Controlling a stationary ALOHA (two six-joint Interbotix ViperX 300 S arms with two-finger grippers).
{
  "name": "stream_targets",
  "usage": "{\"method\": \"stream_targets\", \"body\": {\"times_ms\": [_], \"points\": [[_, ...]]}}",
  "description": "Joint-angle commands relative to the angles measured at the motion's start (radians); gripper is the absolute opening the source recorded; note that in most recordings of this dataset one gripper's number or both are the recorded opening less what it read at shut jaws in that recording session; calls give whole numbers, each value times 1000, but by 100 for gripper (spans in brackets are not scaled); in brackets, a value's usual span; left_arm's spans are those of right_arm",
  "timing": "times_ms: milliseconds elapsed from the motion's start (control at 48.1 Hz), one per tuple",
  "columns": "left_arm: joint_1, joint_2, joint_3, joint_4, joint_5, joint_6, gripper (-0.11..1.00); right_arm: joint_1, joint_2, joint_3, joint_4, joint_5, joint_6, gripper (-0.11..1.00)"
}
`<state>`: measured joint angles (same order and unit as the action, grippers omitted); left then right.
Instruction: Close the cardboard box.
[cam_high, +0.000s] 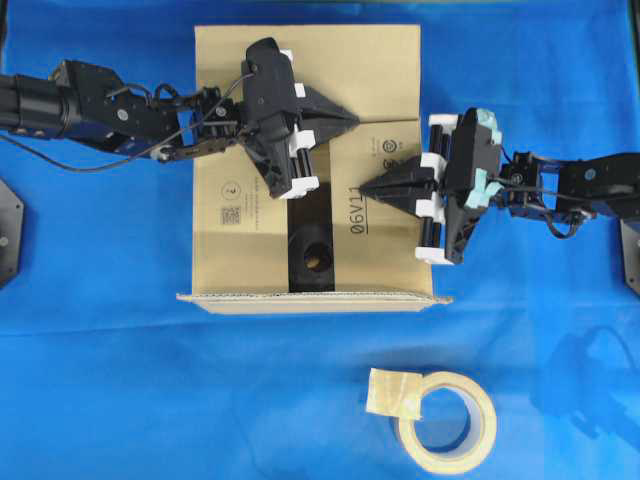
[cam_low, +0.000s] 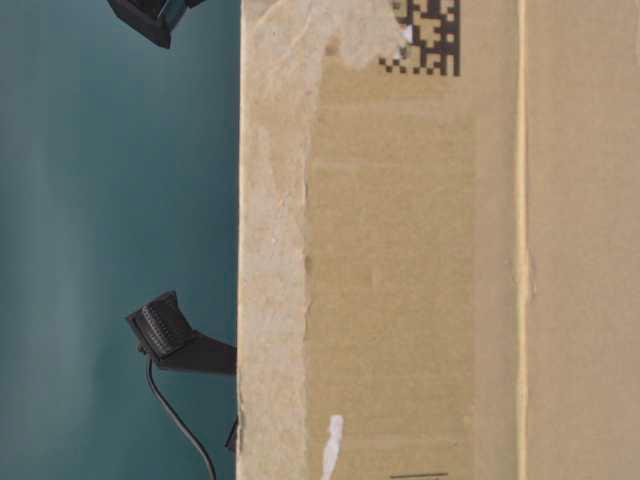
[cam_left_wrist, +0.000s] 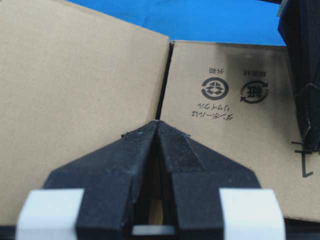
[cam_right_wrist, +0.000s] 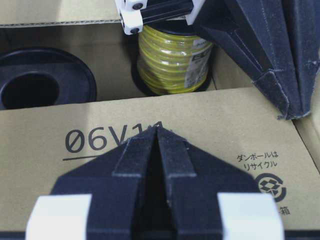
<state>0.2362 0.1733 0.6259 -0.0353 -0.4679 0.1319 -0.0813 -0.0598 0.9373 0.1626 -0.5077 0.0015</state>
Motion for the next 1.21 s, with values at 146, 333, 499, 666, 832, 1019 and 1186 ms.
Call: {"method": "stream_targets", "body": {"times_ms": [146,333,499,666,832,1019,1186], "points": [[-11,-2,-6,0,-3,-3,0,-5,-9,-15,3,-6,-2,0],[-11,0,-3,-2,-3,-6,0,-5,-26,-23,3,-2,0,0],[-12,0,0,-2,-3,-9,0,-5,-146,-35,2,81,0,0],[-11,-3,8,-2,-3,-15,0,20,-305,-40,0,172,0,0],[-12,-6,14,-2,-3,-17,0,106,-449,-21,0,201,0,0],[-11,-6,18,-2,-2,-17,0,250,-518,11,-2,178,-2,0],[-11,-6,20,-2,-3,-17,0,393,-494,12,-23,181,-15,0]]}}
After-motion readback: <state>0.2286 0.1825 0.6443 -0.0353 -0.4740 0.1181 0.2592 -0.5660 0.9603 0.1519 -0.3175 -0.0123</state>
